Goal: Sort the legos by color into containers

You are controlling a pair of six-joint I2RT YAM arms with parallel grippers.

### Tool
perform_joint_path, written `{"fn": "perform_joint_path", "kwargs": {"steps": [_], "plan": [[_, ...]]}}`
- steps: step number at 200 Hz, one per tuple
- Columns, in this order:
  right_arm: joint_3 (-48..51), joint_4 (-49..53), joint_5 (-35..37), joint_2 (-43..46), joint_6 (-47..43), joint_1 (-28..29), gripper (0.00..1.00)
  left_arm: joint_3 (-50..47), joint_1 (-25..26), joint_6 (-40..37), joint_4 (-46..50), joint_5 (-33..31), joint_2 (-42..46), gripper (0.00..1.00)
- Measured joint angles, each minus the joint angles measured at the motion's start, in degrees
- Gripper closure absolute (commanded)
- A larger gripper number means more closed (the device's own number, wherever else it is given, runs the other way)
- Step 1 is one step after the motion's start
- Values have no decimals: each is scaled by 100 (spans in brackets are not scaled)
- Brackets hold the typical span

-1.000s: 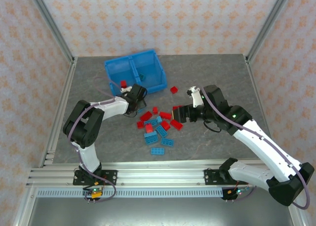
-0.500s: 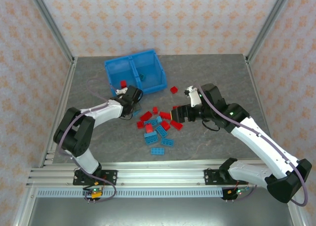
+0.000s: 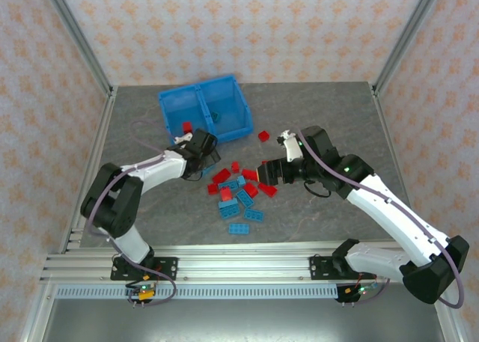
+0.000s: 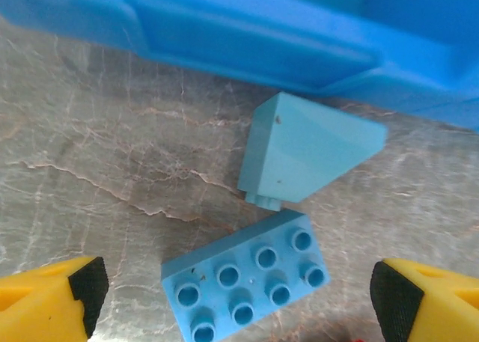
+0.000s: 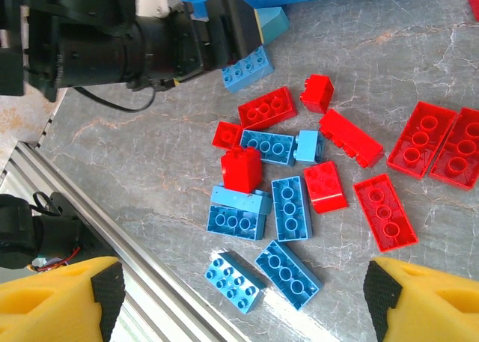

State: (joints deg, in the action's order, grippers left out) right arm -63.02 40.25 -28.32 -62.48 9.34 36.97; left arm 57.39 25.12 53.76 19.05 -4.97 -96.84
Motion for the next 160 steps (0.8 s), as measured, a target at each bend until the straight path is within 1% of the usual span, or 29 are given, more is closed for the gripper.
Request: {"fn": "perform_joint_path", "kwargs": {"steps": [25,37,65,78,87,121,141,160], "plan": [[0,11,0,28,0,0,14,332,0,267,118,20,-507,8],[0,22,0,50,-4,0,14,407,0,341,109,44,-656,11],[0,157,-24,44,-26,0,13,492,0,422,219,11,-785,22],[-4,234,-61,13,-42,0,13,549,0,448,317,-7,-839,34],[-11,269,-94,-17,-46,2,13,575,0,439,398,-37,-857,39],[-85,378,-129,-160,-63,28,13,538,55,468,308,-48,-839,42],[-85,398,-129,-234,-63,37,12,411,92,446,219,-42,-752,48],[-87,396,-129,-299,-63,39,12,280,164,422,214,-20,-619,51]]}}
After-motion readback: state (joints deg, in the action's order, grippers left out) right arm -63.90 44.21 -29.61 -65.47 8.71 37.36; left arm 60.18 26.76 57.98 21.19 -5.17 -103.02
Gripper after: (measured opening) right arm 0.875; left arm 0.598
